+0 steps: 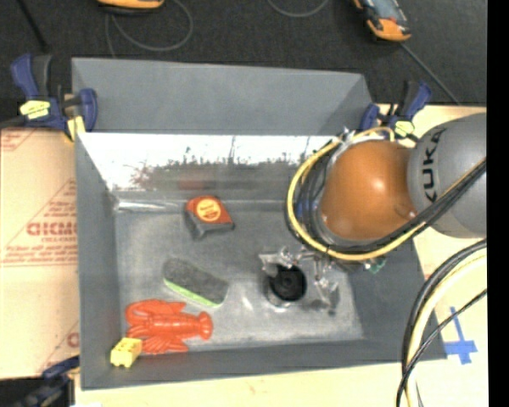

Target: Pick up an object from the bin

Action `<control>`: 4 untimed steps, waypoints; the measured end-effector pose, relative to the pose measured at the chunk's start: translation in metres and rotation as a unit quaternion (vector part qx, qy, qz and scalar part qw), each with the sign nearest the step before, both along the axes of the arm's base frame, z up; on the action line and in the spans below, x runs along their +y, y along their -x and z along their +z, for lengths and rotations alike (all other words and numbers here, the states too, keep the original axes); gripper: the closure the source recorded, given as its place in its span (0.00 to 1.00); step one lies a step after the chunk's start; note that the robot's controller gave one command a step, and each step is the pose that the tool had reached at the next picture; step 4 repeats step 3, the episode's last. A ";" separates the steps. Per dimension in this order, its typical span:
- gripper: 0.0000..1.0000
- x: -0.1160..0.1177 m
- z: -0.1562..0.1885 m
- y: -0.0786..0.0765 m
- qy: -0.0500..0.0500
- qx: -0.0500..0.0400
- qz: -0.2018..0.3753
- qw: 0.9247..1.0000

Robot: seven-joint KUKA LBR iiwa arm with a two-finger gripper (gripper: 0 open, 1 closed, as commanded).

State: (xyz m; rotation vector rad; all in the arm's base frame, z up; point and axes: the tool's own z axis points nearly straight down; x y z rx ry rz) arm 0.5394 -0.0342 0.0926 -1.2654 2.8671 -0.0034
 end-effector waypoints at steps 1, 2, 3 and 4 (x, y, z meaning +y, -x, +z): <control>0.00 0.013 -0.011 -0.004 0.001 0.003 0.086 0.996; 1.00 0.013 -0.018 -0.008 -0.001 -0.003 0.153 0.988; 1.00 0.013 -0.018 -0.008 -0.001 -0.003 0.152 0.988; 1.00 0.013 -0.018 -0.008 -0.001 -0.003 0.152 0.988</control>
Offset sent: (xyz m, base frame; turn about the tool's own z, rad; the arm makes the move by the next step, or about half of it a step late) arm 0.0034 0.0097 -0.0226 -0.3110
